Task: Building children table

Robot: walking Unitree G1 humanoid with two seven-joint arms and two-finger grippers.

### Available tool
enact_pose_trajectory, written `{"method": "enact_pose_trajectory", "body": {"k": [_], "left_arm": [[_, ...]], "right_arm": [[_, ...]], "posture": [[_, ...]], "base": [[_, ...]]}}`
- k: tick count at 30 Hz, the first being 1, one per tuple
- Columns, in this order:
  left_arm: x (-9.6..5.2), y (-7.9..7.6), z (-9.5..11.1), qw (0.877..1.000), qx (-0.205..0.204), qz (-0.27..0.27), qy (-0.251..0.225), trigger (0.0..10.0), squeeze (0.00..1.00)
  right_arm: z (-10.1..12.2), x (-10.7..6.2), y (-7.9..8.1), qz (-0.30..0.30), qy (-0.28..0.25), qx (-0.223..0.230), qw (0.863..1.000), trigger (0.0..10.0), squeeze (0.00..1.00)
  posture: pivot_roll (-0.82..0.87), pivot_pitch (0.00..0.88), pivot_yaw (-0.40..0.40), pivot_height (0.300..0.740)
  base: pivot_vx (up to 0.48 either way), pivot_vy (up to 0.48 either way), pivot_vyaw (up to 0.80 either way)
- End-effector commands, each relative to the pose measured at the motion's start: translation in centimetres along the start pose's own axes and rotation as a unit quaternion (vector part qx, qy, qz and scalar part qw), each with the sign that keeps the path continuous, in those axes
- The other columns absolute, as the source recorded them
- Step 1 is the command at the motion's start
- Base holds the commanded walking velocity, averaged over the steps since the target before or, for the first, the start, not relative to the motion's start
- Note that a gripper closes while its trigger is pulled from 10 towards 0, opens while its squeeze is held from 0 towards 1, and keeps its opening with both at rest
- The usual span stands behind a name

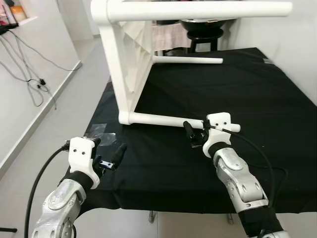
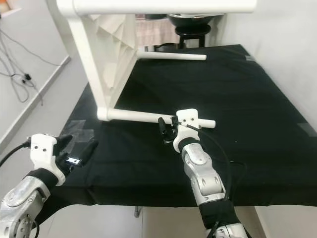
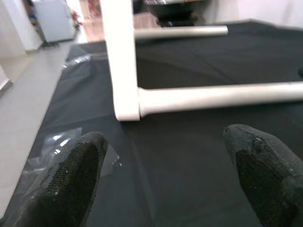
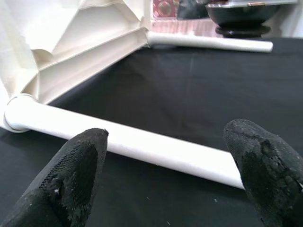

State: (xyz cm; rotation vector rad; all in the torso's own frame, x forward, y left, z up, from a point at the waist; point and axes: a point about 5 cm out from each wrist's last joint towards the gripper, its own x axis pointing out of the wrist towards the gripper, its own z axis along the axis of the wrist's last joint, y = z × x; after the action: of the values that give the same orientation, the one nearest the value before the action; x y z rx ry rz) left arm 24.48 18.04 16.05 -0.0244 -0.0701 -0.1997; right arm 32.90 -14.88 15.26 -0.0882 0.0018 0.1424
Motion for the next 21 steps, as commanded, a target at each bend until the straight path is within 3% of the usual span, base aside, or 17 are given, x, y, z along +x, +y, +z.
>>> {"method": "enact_pose_trajectory", "body": {"k": [1, 8, 13, 17, 21], "left_arm": [[-0.3, 0.5, -0.2, 1.0, 0.001, 0.021, 0.0, 10.0, 0.0], [0.4, -0.2, -0.4, 1.0, 0.002, -0.003, -0.014, 10.0, 0.0], [0.7, -0.5, -0.6, 1.0, 0.018, -0.004, -0.019, 10.0, 0.0], [0.7, -0.5, -0.6, 1.0, 0.017, -0.004, -0.022, 10.0, 0.0], [0.7, -0.5, -0.6, 1.0, 0.017, -0.004, -0.024, 10.0, 0.0]], "right_arm": [[-0.3, 0.1, 0.4, 0.009, 0.0, -0.005, 1.0, 10.0, 0.0], [-0.6, 0.5, 0.5, 0.014, 0.003, -0.01, 1.0, 10.0, 0.0], [-0.9, 1.0, 0.5, 0.014, 0.006, -0.016, 1.0, 10.0, 0.0], [-0.9, 1.1, 0.5, 0.016, -0.001, 0.008, 1.0, 10.0, 0.0], [-0.9, 1.2, 0.6, 0.023, -0.005, 0.001, 1.0, 10.0, 0.0]], "posture": [[-0.06, 0.008, 0.046, 0.74], [-0.06, 0.0, 0.037, 0.74], [-0.07, 0.0, 0.042, 0.74], [-0.06, 0.0, 0.043, 0.74], [-0.06, 0.0, 0.047, 0.74]], "base": [[0.0, 0.0, 0.0], [0.0, 0.0, 0.0], [0.32, 0.0, -0.48], [0.333, 0.0, -0.8], [0.334, 0.0, 0.0]]}}
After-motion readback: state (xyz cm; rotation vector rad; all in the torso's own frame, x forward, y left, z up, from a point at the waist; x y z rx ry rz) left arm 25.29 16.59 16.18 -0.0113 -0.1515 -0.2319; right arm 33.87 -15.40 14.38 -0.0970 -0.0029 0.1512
